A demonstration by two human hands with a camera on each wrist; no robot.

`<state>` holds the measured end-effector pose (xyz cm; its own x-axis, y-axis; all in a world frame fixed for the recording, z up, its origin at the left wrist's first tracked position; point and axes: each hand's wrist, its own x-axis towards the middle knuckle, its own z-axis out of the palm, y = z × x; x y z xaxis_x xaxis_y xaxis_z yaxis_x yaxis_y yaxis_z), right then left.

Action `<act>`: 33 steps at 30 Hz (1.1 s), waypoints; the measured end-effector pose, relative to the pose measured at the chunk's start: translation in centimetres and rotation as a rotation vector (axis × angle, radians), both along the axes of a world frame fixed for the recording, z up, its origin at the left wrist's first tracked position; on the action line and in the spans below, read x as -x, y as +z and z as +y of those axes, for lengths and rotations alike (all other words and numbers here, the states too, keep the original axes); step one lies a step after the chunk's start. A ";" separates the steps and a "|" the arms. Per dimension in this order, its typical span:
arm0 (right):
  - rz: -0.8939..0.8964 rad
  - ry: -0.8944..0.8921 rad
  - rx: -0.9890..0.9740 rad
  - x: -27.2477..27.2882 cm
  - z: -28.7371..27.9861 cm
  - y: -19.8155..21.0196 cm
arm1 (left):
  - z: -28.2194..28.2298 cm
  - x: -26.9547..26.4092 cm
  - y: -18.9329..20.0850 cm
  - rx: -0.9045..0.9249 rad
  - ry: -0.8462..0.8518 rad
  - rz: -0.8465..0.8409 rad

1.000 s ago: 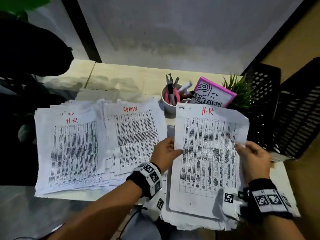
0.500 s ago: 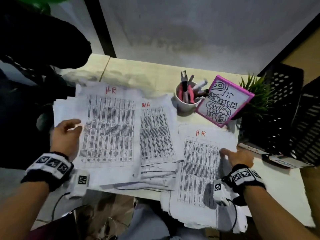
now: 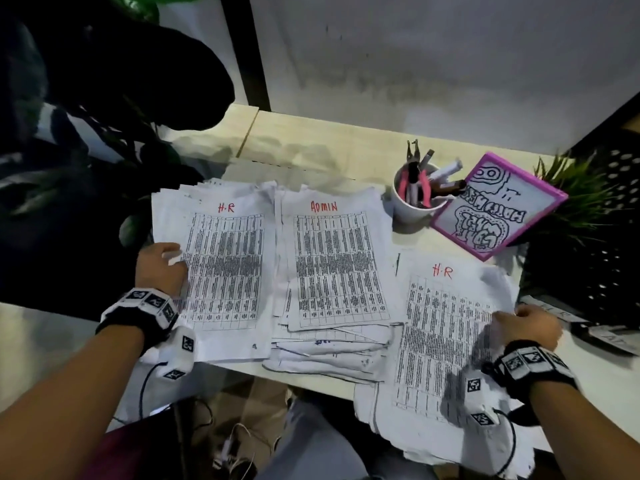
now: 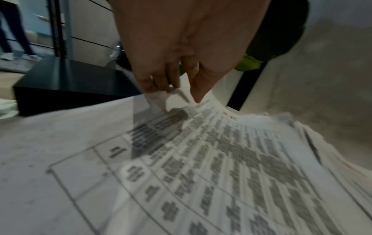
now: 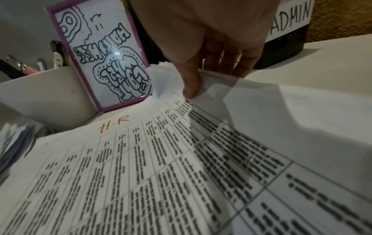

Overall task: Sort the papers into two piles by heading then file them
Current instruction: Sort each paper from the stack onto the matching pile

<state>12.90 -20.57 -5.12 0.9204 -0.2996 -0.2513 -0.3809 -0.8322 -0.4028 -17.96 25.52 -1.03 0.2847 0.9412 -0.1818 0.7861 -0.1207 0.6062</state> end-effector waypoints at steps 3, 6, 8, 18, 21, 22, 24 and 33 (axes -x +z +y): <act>0.000 0.025 -0.074 -0.3 -0.9 0.8 | -3.1 -2.8 0.5 -0.146 0.036 0.016; -0.069 0.156 -0.144 0.1 -1.8 1.5 | -7.3 -6.5 0.2 -0.046 -0.100 -0.064; -0.130 0.278 -0.140 0.6 -2.0 1.9 | -11.0 -9.3 0.0 0.043 -0.269 -0.164; -0.397 0.359 -0.276 1.6 -4.3 2.7 | -26.3 -19.4 -0.2 0.447 -0.702 -0.192; -0.323 0.202 -0.593 1.9 -5.4 3.2 | -27.5 -20.3 -0.3 0.460 -0.699 -0.158; -0.261 0.125 -0.702 2.2 -5.7 3.7 | -27.6 -20.4 -0.5 0.471 -0.685 -0.170; -0.175 0.039 -0.927 2.8 -6.2 4.2 | -28.1 -20.3 -0.3 0.577 -0.635 -0.256; 0.037 -0.117 -1.084 2.4 -5.9 4.1 | -27.4 -17.6 -0.1 0.668 -0.505 -0.382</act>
<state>10.53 -26.45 -1.05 0.8871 0.0126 -0.4614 -0.4614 0.0006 -0.8872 -0.36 -1.85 -1.15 0.7856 0.4225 -0.4520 0.4674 0.0734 0.8810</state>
